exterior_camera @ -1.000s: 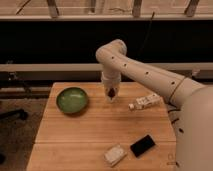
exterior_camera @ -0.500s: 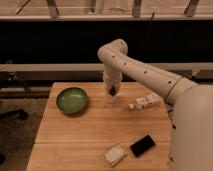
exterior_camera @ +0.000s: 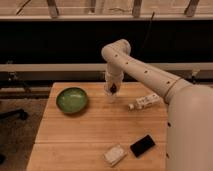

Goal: Place the pepper in the ceramic cup

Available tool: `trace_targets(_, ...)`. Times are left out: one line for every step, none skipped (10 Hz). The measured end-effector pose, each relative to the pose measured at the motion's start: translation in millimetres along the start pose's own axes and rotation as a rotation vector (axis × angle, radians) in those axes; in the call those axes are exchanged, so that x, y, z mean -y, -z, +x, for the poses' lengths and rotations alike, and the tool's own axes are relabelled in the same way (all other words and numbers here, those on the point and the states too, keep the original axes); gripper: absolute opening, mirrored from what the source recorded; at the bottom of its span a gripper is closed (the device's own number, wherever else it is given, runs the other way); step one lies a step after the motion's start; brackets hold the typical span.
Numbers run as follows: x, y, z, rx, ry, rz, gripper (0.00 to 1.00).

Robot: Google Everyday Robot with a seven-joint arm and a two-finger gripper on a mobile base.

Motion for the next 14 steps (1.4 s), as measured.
trace_targets(0.7, -1.7, 5.7, -0.002, -0.006, 0.008, 0.00)
trace_targets(1.6, -3.4, 10.8, -0.003, -0.011, 0.015, 0.00)
trace_targets(-0.2, -4.2, 17.3, -0.008, -0.025, 0.024, 0.00)
trace_targets(-2.2, -5.2, 20.6, -0.010, -0.033, 0.028, 0.00)
trace_targets(-4.1, -5.9, 23.5, -0.013, -0.039, 0.028, 0.00)
trace_targets(-3.5, -7.3, 26.1, -0.015, -0.040, 0.028, 0.01)
trace_targets(-2.5, -9.0, 27.9, -0.015, -0.035, 0.027, 0.08)
trace_targets(-0.4, -10.5, 28.9, -0.016, -0.029, 0.029, 0.18)
trace_targets(0.6, -12.3, 29.7, -0.019, -0.027, 0.032, 0.28)
trace_targets(2.0, -14.1, 30.2, -0.023, -0.024, 0.034, 0.40)
trace_targets(2.7, -15.0, 30.4, -0.025, -0.023, 0.036, 0.46)
trace_targets(3.6, -16.2, 30.8, -0.029, -0.022, 0.039, 0.56)
trace_targets(4.3, -17.1, 31.2, -0.029, -0.020, 0.044, 0.67)
trace_targets(4.1, -14.5, 32.5, -0.032, -0.021, 0.045, 0.69)
